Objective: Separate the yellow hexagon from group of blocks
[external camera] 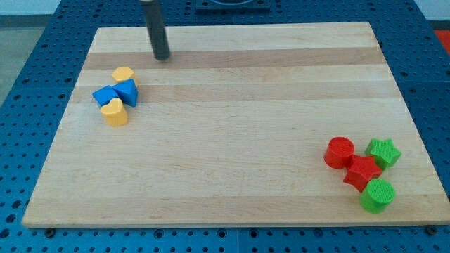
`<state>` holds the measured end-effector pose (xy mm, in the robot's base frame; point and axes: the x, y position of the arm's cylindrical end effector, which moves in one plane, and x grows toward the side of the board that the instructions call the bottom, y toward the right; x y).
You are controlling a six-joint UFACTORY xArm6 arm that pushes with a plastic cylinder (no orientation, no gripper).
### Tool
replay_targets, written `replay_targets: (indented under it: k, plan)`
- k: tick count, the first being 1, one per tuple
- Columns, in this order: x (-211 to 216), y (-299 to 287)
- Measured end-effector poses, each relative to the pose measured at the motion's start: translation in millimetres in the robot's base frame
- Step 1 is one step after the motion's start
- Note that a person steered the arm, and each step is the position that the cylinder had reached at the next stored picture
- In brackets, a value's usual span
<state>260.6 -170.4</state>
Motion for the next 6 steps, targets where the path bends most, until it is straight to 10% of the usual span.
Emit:
replay_targets:
  k: [2, 6]
  plan:
    - [16.5, -94.4]
    - [54.8, -69.6]
